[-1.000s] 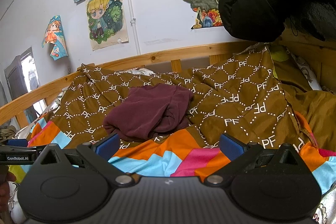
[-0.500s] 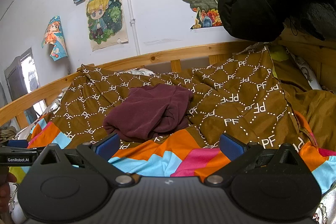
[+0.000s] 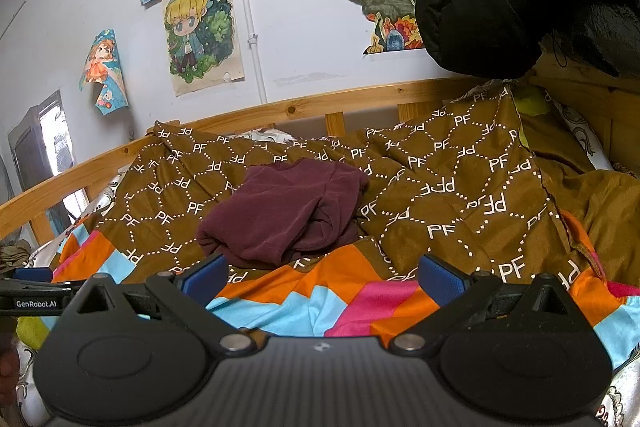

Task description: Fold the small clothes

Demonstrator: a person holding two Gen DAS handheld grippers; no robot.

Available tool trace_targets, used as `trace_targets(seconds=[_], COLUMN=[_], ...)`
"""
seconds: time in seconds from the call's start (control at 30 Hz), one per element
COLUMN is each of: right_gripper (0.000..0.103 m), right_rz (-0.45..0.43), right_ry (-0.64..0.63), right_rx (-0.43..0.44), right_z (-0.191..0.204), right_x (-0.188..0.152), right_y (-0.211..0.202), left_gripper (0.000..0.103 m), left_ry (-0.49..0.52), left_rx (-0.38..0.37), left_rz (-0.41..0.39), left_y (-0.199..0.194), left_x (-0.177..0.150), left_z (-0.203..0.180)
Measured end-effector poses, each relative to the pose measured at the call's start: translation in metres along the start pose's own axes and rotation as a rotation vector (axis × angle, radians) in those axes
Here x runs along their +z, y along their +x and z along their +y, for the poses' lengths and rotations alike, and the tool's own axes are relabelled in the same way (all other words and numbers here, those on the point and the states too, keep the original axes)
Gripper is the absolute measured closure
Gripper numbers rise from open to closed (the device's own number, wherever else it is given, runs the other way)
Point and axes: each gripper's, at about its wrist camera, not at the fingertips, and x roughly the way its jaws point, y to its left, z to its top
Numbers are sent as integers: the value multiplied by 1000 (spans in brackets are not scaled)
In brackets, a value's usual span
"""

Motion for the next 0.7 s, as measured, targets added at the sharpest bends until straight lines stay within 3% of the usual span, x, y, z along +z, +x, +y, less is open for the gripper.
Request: trace_targets(seconds=[0.7], right_gripper=[0], right_rz=[3], right_ry=[0], right_rx=[-3], right_z=[2], right_x=[-2], right_y=[0], left_gripper=[1], left_ry=[21], left_rx=[-1], left_rz=[2], left_y=[0], left_x=[-1], left_z=[-3])
